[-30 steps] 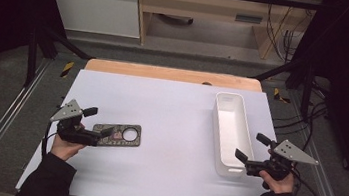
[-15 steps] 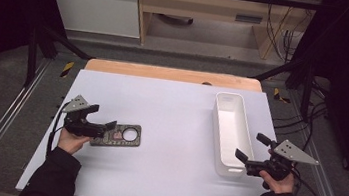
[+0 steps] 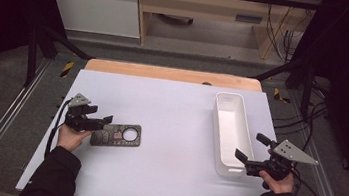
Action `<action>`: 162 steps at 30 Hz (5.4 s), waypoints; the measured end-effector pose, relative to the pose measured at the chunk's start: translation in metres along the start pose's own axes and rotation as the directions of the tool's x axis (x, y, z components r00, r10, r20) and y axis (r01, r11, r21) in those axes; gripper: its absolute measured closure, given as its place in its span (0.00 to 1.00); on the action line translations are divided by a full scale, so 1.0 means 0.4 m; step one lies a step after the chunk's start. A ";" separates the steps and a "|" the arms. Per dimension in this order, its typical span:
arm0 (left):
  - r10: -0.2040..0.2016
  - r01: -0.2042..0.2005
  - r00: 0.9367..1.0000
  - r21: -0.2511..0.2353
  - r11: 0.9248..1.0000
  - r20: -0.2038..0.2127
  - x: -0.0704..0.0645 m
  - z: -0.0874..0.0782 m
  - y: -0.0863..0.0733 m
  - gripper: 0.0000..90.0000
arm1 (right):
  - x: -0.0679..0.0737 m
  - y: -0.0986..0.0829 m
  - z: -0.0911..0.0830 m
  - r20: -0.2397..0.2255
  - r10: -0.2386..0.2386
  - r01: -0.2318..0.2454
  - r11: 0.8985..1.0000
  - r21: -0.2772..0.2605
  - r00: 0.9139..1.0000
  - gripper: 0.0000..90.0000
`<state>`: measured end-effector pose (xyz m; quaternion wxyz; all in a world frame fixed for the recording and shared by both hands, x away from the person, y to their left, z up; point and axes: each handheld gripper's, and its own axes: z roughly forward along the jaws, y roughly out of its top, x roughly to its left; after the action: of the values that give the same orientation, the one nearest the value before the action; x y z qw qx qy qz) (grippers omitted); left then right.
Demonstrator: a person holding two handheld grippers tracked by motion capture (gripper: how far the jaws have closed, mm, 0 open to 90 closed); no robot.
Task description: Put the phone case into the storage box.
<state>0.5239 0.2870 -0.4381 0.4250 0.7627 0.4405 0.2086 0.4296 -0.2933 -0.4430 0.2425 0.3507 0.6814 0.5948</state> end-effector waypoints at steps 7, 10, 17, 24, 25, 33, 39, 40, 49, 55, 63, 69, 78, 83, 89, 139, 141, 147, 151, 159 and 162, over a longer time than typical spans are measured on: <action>0.017 -0.013 0.998 0.054 0.998 -0.061 0.008 0.020 -0.011 0.47 | 0.000 0.000 0.001 0.001 -0.002 0.002 1.000 0.001 1.000 0.00; 0.023 -0.017 0.996 0.080 0.997 -0.082 0.009 0.029 -0.015 0.59 | 0.000 0.000 0.001 0.002 -0.003 0.003 1.000 0.002 1.000 0.00; 0.025 -0.010 0.992 0.122 0.992 -0.123 0.015 0.047 -0.025 0.76 | 0.000 -0.001 0.001 0.001 -0.003 0.003 1.000 0.002 1.000 0.00; 0.033 -0.008 0.987 0.157 0.988 -0.155 0.022 0.059 -0.032 0.93 | 0.000 -0.001 0.002 0.001 -0.002 0.002 1.000 0.004 1.000 0.00; 0.038 -0.012 0.987 0.163 0.987 -0.154 0.022 0.060 -0.033 0.93 | 0.000 -0.001 0.002 0.001 -0.002 0.002 1.000 0.004 1.000 0.00; 0.068 -0.031 0.983 0.211 0.977 -0.172 0.020 0.071 -0.039 0.99 | 0.001 -0.001 0.001 0.001 -0.002 0.002 1.000 0.006 1.000 0.00; 0.084 -0.044 0.983 0.233 0.972 -0.165 0.016 0.074 -0.041 0.99 | 0.000 -0.001 0.001 0.001 -0.002 0.002 1.000 0.006 1.000 0.00; 0.086 -0.045 0.982 0.237 0.970 -0.167 0.015 0.074 -0.040 0.99 | 0.000 -0.001 0.001 0.001 -0.002 0.002 1.000 0.006 1.000 0.00; 0.087 -0.044 0.984 0.261 0.964 -0.155 0.007 0.063 -0.043 0.99 | 0.000 -0.001 0.001 0.000 -0.002 0.002 1.000 0.007 1.000 0.00; 0.097 -0.056 0.985 0.271 0.961 -0.142 -0.005 0.049 -0.052 0.99 | 0.000 0.000 0.000 -0.001 -0.001 0.001 1.000 0.007 1.000 0.00; 0.110 -0.069 0.984 0.275 0.959 -0.138 -0.027 0.033 -0.065 0.99 | 0.000 0.000 -0.001 -0.001 -0.001 0.001 1.000 0.006 1.000 0.00; 0.135 -0.091 0.981 0.283 0.955 -0.138 -0.047 0.021 -0.074 0.99 | 0.000 0.000 -0.002 -0.002 -0.001 0.001 1.000 0.005 1.000 0.00; 0.154 -0.113 0.980 0.289 0.951 -0.125 -0.068 0.006 -0.086 0.99 | 0.000 0.001 -0.004 -0.002 -0.001 0.001 1.000 0.004 1.000 0.00; 0.174 -0.133 0.978 0.296 0.946 -0.115 -0.086 -0.005 -0.095 0.99 | -0.001 0.001 -0.006 -0.003 0.001 -0.001 1.000 0.001 1.000 0.00; 0.186 -0.146 0.976 0.294 0.945 -0.113 -0.098 -0.012 -0.102 0.99 | -0.001 0.001 -0.006 -0.001 0.001 -0.001 1.000 0.001 1.000 0.00; 0.198 -0.190 0.976 -0.090 0.978 0.087 -0.183 -0.142 0.035 0.00 | -0.004 0.005 -0.012 -0.001 -0.003 0.003 1.000 -0.006 1.000 0.00; 0.214 -0.206 0.973 -0.095 0.974 0.089 -0.191 -0.146 0.041 0.00 | -0.005 0.005 -0.012 -0.001 -0.004 0.004 1.000 -0.008 1.000 0.00; 0.240 -0.232 0.966 -0.089 0.969 0.097 -0.193 -0.140 0.057 0.00 | -0.003 0.005 -0.013 -0.001 -0.005 0.005 1.000 -0.009 1.000 0.00; 0.253 -0.246 0.961 -0.078 0.966 0.115 -0.191 -0.131 0.069 0.00 | -0.003 0.005 -0.012 -0.002 -0.008 0.008 1.000 -0.007 1.000 0.00; 0.274 -0.274 0.951 -0.021 0.962 0.146 -0.189 -0.088 0.078 0.00 | -0.002 0.005 -0.012 -0.003 -0.006 0.006 1.000 -0.006 1.000 0.00; 0.272 -0.276 0.952 0.008 0.961 0.143 -0.181 -0.065 0.070 0.00 | -0.003 0.005 -0.012 -0.003 -0.007 0.007 1.000 -0.007 1.000 0.00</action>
<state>0.4817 0.2306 -0.3964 0.4112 0.8351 0.3024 0.2051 0.4270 -0.2971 -0.4401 0.2446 0.3466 0.6810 0.5969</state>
